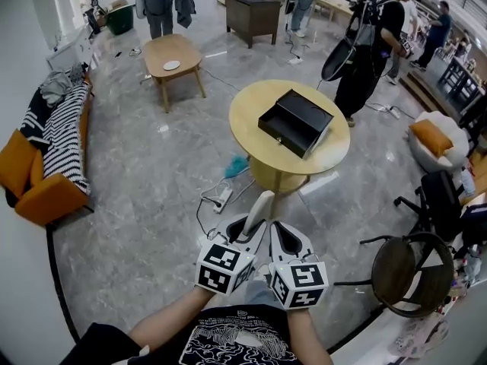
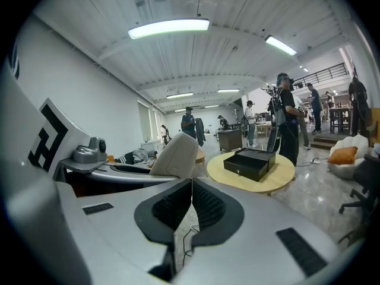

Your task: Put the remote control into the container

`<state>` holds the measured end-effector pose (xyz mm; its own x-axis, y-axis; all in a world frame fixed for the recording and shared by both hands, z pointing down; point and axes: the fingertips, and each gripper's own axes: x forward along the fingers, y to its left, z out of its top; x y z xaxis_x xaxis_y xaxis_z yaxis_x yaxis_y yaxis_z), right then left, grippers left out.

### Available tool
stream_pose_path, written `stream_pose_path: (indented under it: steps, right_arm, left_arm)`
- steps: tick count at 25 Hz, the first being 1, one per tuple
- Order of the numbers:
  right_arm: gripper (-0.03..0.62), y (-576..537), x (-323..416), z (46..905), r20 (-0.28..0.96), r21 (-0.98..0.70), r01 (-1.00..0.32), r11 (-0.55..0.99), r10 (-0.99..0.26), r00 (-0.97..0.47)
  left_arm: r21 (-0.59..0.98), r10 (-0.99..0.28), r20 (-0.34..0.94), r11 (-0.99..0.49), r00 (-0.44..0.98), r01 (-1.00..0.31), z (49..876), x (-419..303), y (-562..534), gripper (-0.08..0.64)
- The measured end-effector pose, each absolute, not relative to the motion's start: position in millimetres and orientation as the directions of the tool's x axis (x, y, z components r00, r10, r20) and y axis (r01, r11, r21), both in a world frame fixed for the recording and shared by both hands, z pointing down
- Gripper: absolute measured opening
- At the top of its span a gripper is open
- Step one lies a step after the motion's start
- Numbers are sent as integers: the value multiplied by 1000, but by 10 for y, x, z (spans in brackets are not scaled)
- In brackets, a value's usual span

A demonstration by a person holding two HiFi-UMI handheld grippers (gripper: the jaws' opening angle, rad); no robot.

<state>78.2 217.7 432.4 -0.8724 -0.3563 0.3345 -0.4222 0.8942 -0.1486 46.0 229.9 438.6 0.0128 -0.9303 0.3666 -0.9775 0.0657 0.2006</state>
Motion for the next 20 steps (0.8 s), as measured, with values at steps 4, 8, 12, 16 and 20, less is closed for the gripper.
stream_pose_path:
  steps: [4, 8, 12, 16, 20]
  right_arm:
    - [23, 1828, 690, 4276, 334, -161, -413, 896, -345, -877]
    - [23, 1445, 617, 4256, 335, -173, -405, 898, -333, -881]
    - [23, 1091, 580, 4269, 338, -185, -397, 899, -321, -885]
    - [23, 780, 525, 4317, 346, -200, -395, 897, -313, -885]
    - [23, 470, 462, 4311, 343, -215, -391, 895, -305, -888]
  left_arm:
    - [190, -927, 375, 73, 3, -979, 4321, 373, 1953, 112]
    - [185, -923, 385, 80, -2, -979, 4307, 318, 1575, 112]
    - [184, -916, 401, 88, -6, -979, 4333, 293, 1221, 112]
    - [184, -908, 419, 91, -5, -979, 4384, 242, 914, 112]
    - [176, -902, 432, 102, -16, -979, 4388, 161, 621, 112]
